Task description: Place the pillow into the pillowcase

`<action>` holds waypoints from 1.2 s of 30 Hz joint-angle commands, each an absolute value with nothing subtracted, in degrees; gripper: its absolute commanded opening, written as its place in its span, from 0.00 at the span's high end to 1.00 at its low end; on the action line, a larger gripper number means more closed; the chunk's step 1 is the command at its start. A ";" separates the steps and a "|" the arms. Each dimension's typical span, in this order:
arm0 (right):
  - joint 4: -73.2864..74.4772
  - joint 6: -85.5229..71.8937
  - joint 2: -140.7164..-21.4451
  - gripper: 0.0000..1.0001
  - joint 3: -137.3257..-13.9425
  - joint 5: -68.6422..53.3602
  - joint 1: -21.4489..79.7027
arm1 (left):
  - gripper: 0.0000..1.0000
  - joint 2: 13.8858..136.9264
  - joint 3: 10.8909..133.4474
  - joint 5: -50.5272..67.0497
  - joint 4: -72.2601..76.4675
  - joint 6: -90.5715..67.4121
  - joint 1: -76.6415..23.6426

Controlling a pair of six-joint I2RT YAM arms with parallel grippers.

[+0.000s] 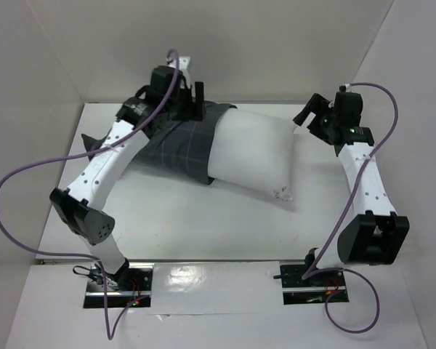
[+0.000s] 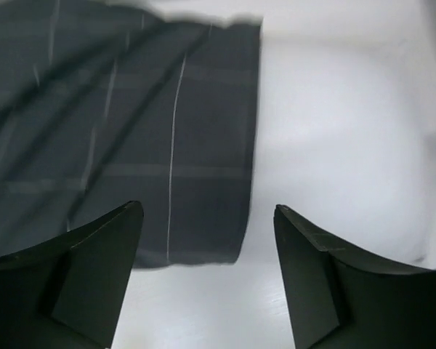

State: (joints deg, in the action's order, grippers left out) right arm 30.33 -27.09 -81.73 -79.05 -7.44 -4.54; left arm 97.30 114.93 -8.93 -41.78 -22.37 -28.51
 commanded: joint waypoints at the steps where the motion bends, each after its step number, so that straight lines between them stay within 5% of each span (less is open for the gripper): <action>1: 31.03 -23.20 -76.30 0.00 -72.44 -6.14 -4.48 | 0.13 101.33 110.05 -15.37 -42.80 -21.62 -31.99; 20: 12.76 -28.91 -74.96 0.00 -49.66 -21.61 -1.58 | 0.12 115.98 118.18 -34.35 -46.66 -26.28 -38.94; 24: 9.24 -29.97 -77.95 0.00 -49.04 -23.64 1.39 | 0.21 121.19 123.57 -35.68 -49.57 -25.58 -37.88; 27: 8.70 -29.97 -78.49 0.12 -49.66 -23.64 2.29 | 0.55 121.82 125.42 -34.80 -50.71 -25.05 -37.18; 28: 7.31 -29.97 -78.49 0.19 -49.66 -23.64 3.07 | 0.69 121.03 126.12 -32.72 -50.71 -24.27 -37.18; 29: 6.51 -30.67 -78.49 0.27 -49.66 -24.60 3.60 | 0.95 120.42 126.12 -31.56 -50.71 -23.65 -37.18; 32: 2.38 -32.25 -78.49 0.68 -48.96 -28.20 5.09 | 1.00 118.66 129.18 -23.93 -50.19 -20.75 -40.15; 36: -2.18 -36.38 -81.11 0.91 -51.58 -29.35 8.70 | 1.00 117.77 137.68 -8.74 -49.39 -17.58 -45.33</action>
State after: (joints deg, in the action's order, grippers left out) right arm 6.59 -32.21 -79.13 -49.21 -23.57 5.21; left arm 121.75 130.08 -23.88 -52.05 -20.78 -39.64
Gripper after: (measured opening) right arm 0.135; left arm 0.023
